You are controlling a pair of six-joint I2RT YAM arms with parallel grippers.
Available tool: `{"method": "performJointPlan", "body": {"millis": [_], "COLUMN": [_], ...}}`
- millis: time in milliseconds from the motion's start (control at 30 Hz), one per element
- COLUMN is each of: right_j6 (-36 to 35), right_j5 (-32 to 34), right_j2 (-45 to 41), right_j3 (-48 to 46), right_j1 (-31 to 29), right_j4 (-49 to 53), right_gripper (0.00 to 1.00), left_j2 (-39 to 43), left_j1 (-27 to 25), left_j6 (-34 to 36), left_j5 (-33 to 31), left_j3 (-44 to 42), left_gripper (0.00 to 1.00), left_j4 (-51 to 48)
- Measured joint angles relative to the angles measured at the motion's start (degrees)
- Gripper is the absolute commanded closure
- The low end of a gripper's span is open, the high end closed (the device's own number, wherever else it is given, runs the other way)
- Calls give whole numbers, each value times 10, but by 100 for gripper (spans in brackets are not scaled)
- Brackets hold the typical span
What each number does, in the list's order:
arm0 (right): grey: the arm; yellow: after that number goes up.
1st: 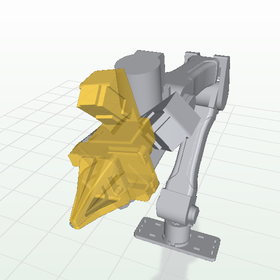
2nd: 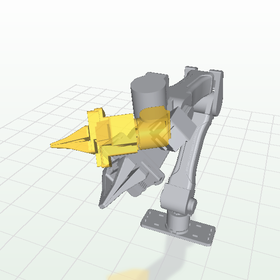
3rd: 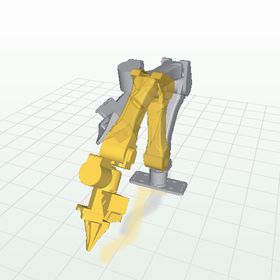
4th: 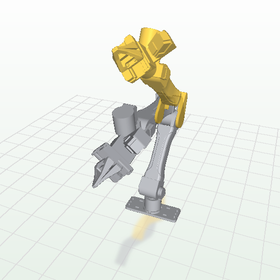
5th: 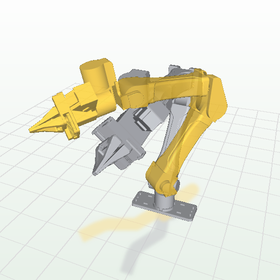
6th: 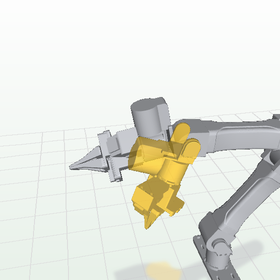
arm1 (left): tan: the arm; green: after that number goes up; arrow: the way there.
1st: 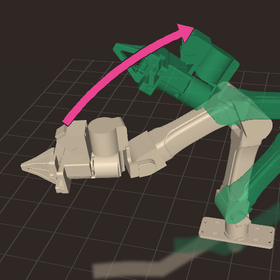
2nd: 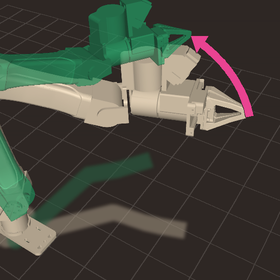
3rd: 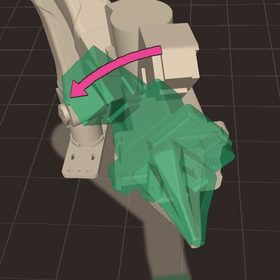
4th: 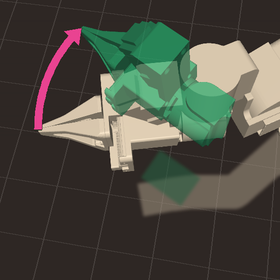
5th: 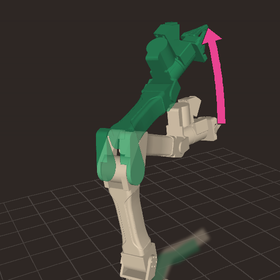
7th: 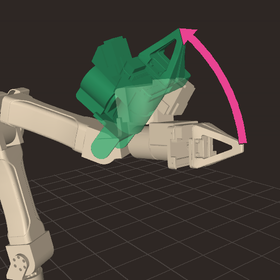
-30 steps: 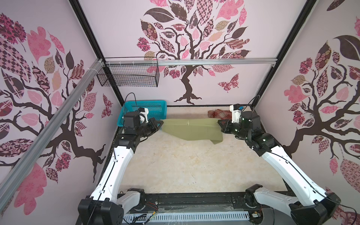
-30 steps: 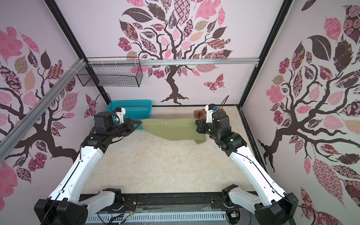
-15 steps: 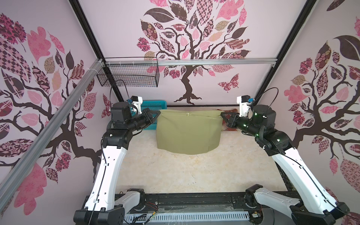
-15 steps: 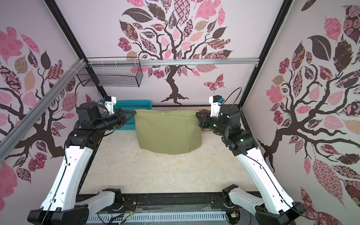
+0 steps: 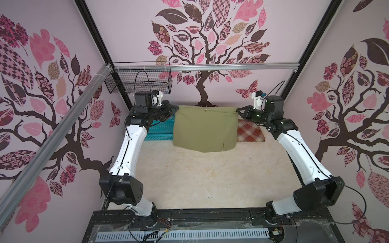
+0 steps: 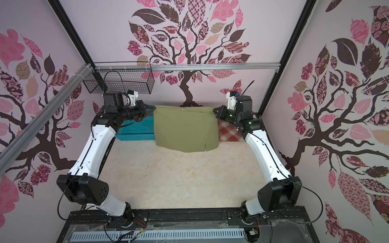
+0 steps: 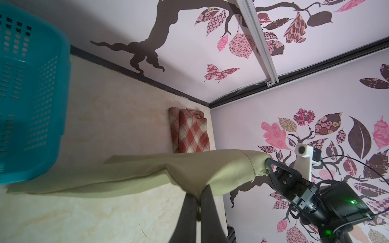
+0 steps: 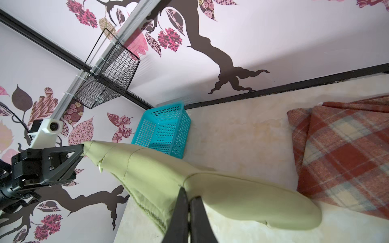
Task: Fold and stack the skirts
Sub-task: 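Lift the olive skirt with both grippers and stretch it away from the robot, then swing the held skirt down and draw both grippers back toward the robot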
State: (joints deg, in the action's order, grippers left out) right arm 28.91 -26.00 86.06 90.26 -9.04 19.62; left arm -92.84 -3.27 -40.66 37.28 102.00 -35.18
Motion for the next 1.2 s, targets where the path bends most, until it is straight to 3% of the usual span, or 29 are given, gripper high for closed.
{"method": "performJointPlan", "body": {"millis": [167, 267, 533, 733, 933, 1200], "right_j6": [0, 3, 25, 58, 83, 98], "right_j5": [-15, -24, -18, 12, 27, 26], "right_j2": [14, -5, -120, -215, -295, -332], "right_j3": [30, -18, -356, -535, -607, -642], "right_j1": [4, 5, -26, -84, -105, -129], "right_j4": [-12, -49, -103, -108, -108, -92], "right_gripper": [100, 100, 100, 100, 100, 100], "left_j2": [-11, 28, 175, 270, 361, 429], "left_j1": [0, 1, -15, -62, -73, -76], "left_j6": [-1, 2, 7, -3, -21, -39], "left_j5": [0, 5, 12, -14, -23, -32], "left_j3": [14, -49, -365, -545, -658, -715], "left_gripper": [100, 100, 100, 100, 100, 100], "left_j4": [13, 48, 71, 59, 43, -21]}}
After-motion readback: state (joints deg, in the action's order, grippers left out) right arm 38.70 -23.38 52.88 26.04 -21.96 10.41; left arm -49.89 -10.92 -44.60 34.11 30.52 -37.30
